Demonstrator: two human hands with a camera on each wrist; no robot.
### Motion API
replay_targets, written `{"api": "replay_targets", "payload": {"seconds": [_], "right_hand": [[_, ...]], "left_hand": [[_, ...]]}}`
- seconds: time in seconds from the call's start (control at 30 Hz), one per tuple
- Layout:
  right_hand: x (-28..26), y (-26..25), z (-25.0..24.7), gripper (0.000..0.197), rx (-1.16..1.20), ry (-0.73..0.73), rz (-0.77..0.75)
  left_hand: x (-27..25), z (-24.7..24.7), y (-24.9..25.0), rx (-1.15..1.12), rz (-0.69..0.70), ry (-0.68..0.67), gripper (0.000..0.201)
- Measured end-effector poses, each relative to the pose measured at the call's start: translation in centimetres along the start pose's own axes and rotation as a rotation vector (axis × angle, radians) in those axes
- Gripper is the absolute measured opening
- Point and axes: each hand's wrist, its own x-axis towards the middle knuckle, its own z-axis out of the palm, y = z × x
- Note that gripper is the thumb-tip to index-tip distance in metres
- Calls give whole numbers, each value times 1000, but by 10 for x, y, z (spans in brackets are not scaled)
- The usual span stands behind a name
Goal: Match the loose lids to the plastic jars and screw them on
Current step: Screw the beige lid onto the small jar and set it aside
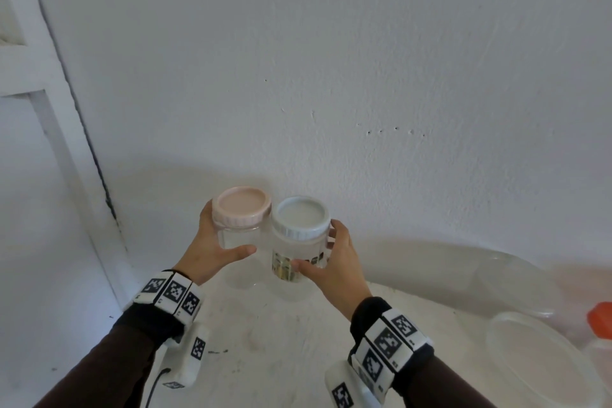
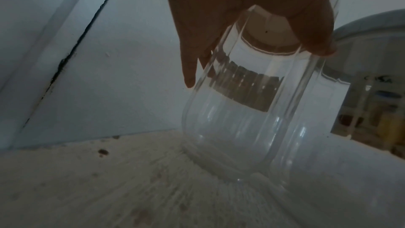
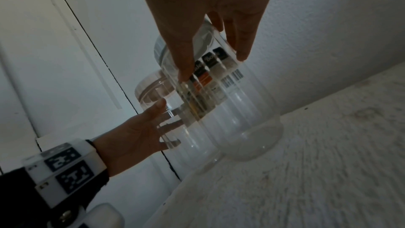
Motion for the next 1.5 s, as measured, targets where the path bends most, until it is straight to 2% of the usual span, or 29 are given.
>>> {"api": "replay_targets", "payload": {"seconds": [0.13, 0.27, 0.47, 0.6, 0.8, 1.0, 1.1, 1.2, 1.33, 1.5], "right_hand": [[-12, -1, -14, 87, -125, -34, -23], [-35, 2, -36, 71, -283, -15, -89], [-79, 10, -78, 59, -451, 38, -124], [-103, 19, -112, 54, -613, 93, -128], [-131, 31, -151, 57, -773, 172, 6], [-153, 40, -168, 69, -979, 75, 239], [-157, 44, -168, 68, -977, 5, 282], [-155, 46, -167, 62, -950, -4, 246], [-145, 43, -159, 60, -904, -61, 141], [-118, 33, -131, 57, -837, -155, -37]], "left_hand": [[-7, -2, 9, 93, 77, 53, 119], [-6, -2, 26, 294, 279, 78, 104], [5, 5, 29, 347, 231, 114, 76], [5, 5, 30, 374, 236, 130, 73], [3, 8, 34, 382, 227, 129, 72], [1, 6, 37, 406, 188, 104, 75], [-2, 4, 41, 484, 175, 119, 74], [-6, 4, 47, 579, 262, 133, 69], [-5, 8, 53, 663, 364, 89, 65], [-4, 20, 54, 757, 308, 0, 63]]}}
